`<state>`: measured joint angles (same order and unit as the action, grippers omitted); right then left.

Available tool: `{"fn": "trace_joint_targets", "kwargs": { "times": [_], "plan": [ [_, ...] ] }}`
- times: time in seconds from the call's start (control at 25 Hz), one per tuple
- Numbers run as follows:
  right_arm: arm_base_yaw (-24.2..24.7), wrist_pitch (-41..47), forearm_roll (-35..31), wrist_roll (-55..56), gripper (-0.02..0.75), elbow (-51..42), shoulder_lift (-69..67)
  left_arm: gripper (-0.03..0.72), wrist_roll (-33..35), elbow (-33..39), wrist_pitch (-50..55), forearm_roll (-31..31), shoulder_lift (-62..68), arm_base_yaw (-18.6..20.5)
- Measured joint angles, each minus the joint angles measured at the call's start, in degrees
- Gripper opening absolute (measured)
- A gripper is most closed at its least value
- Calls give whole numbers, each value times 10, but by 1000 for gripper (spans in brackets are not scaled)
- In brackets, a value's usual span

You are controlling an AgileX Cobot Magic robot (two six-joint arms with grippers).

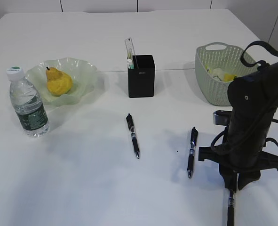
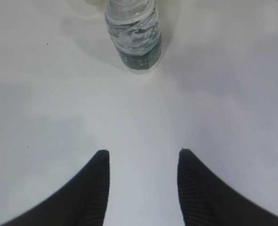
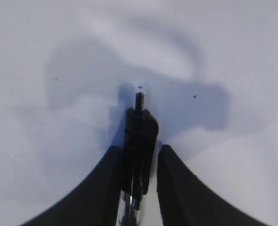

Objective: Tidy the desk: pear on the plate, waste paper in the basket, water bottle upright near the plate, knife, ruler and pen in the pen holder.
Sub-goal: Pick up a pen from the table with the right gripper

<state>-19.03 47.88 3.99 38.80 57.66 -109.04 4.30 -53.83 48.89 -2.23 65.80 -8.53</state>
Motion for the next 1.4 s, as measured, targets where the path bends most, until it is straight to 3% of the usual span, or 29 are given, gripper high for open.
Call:
{"fn": "trace_joint_targets", "kwargs": {
  "times": [0.72, 1.0, 1.4],
  "plan": [
    [0, -18, -16, 0, 233, 0, 0, 330, 0, 0, -1, 0, 0, 0],
    [0, -22, -19, -10, 129, 0, 0, 330, 0, 0, -2, -14, 0, 0],
    [0, -33, -15, -12, 122, 1, 0, 330, 0, 0, -2, -17, 0, 0]
  ]
}}
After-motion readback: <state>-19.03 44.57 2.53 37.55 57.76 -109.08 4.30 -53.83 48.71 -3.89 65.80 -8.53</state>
